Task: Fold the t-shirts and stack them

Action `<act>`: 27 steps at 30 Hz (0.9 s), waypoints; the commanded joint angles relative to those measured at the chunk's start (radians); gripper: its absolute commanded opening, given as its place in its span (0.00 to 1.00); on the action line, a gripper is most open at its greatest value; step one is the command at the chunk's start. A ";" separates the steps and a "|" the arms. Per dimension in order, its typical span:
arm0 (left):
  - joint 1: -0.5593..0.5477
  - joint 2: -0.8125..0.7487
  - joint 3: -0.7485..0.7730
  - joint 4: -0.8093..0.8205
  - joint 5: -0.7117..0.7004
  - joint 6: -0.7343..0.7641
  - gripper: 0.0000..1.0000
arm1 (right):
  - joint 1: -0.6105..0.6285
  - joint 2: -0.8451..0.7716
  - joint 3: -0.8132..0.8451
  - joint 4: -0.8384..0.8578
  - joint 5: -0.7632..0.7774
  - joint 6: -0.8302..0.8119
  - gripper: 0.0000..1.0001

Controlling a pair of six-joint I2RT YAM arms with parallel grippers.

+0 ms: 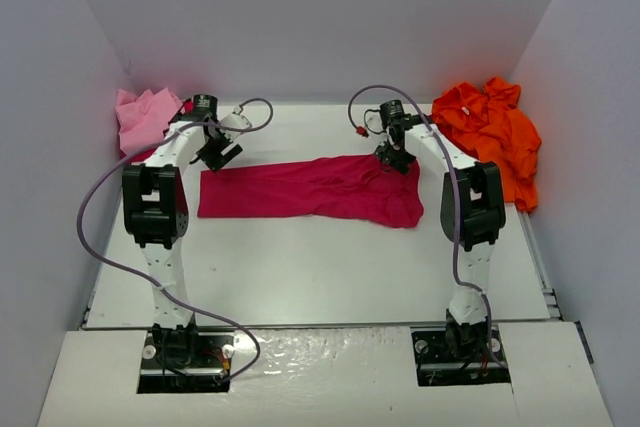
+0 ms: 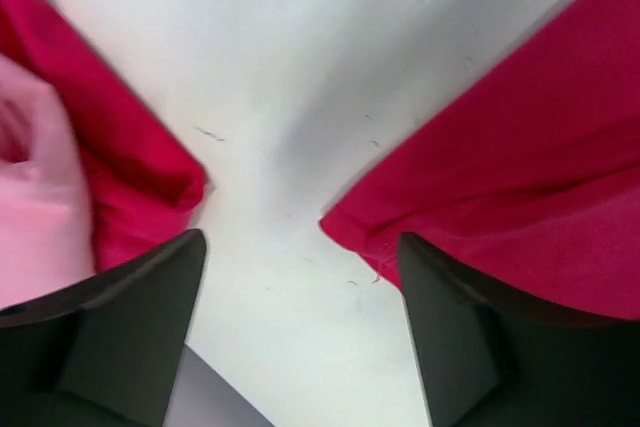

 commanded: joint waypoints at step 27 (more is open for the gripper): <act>-0.125 0.060 0.091 -0.282 0.080 0.120 0.00 | 0.215 -0.168 -0.272 -0.081 -0.151 0.159 0.00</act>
